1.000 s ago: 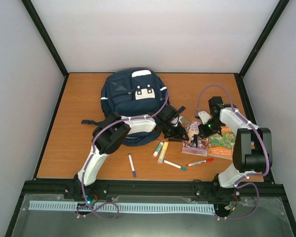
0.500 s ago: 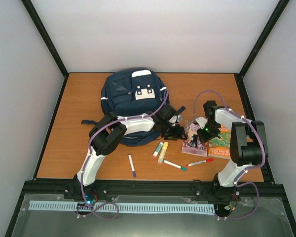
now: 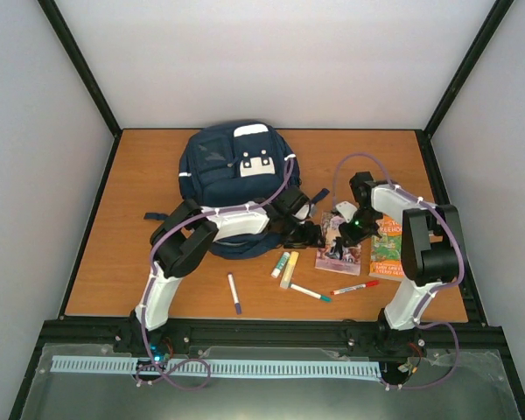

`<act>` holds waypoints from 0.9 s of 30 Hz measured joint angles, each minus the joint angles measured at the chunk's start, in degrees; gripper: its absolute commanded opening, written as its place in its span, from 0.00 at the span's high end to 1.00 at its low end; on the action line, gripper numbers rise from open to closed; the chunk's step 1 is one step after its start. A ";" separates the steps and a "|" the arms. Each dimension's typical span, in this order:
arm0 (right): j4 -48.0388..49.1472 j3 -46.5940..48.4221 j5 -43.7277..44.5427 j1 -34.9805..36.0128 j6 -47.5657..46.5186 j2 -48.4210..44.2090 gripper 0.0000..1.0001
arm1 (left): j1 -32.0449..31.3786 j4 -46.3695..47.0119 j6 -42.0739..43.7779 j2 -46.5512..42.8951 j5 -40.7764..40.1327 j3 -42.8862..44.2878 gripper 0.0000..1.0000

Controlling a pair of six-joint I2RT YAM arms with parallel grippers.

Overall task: Pack the student bag
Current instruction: Pick up the book from the center of the board.

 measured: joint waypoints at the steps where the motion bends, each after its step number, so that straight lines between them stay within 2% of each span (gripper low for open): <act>1: 0.00 0.02 -0.66 0.02 0.02 -0.11 0.64 | 0.09 0.02 -0.13 -0.07 -0.04 -0.11 0.29; 10: -1.36 -0.04 -0.02 0.09 1.14 -4.81 0.58 | 0.39 0.26 -1.01 -0.24 -0.17 -0.42 0.29; 27: 1.42 -5.14 5.66 -1.40 1.81 -3.87 0.73 | 2.38 3.69 -3.82 0.66 1.38 -0.59 0.26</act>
